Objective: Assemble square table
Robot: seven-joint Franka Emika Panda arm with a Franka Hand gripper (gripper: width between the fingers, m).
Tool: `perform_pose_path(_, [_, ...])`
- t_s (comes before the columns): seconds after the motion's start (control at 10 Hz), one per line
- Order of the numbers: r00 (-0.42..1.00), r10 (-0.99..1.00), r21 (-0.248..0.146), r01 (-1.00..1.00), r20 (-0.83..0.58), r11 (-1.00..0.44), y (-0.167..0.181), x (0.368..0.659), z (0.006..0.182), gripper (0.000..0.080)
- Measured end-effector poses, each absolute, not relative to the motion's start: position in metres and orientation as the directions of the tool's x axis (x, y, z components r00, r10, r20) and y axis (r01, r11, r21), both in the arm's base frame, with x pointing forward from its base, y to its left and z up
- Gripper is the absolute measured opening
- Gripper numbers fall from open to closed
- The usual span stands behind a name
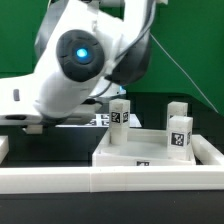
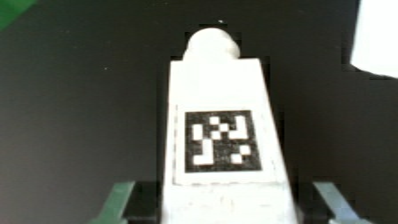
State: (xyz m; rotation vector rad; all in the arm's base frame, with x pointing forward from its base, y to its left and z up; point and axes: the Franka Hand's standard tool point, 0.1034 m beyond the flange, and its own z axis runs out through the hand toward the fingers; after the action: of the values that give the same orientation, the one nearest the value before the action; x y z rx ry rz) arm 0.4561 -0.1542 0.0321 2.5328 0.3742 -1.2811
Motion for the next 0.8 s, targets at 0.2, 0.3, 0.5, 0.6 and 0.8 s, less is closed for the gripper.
perform_pose_path(0.2, [0.579, 0.093, 0.142, 0.347, -0.810, -0.927, -0.156, 0.470, 0.038, 0.0290])
perform_pose_path(0.3, [0.591, 0.101, 0.143, 0.350, -0.800, -0.926, -0.156, 0.472, 0.037, 0.0290])
perform_pose_path(0.5, [0.614, 0.112, 0.148, 0.356, -0.781, -0.923, -0.157, 0.477, 0.036, 0.0290])
perform_pose_path(0.6, [0.655, 0.132, 0.153, 0.360, -0.744, -0.921, -0.157, 0.483, 0.035, 0.0290])
perform_pose_path(0.8, [0.759, 0.176, 0.158, 0.345, -0.627, -0.925, -0.148, 0.505, 0.049, 0.0290])
